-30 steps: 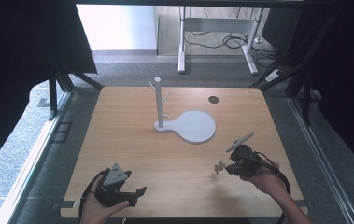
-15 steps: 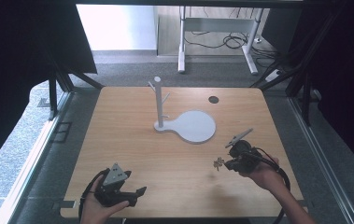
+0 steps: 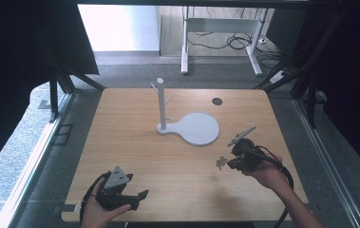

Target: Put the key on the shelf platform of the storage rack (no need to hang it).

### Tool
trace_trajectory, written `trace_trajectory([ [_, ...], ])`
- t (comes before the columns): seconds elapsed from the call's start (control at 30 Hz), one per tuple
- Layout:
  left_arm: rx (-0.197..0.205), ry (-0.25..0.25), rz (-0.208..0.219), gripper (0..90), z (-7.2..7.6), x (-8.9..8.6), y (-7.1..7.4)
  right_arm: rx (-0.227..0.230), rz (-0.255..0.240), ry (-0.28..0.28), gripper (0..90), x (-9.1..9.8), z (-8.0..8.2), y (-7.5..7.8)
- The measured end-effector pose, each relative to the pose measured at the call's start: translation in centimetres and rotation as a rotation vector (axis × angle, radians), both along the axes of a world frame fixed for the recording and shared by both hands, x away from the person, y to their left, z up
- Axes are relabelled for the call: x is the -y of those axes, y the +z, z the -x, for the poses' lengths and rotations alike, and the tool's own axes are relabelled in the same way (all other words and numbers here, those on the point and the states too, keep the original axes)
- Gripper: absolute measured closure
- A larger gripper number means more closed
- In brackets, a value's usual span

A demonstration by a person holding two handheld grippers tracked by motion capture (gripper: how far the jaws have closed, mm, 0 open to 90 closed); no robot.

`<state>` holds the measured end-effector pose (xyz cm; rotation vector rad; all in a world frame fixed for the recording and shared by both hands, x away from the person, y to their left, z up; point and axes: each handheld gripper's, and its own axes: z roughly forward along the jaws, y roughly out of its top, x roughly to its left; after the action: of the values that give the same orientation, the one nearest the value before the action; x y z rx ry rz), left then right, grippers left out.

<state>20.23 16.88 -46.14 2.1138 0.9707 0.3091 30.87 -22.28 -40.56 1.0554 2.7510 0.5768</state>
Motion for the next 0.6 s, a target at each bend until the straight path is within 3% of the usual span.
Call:
trace_trajectory([
  [0.6, 0.0, 0.0, -0.001, 22.8, 0.0, -0.1, 0.0, 0.002, -0.011, 0.017, 89.5, -1.4, -1.6, 0.5],
])
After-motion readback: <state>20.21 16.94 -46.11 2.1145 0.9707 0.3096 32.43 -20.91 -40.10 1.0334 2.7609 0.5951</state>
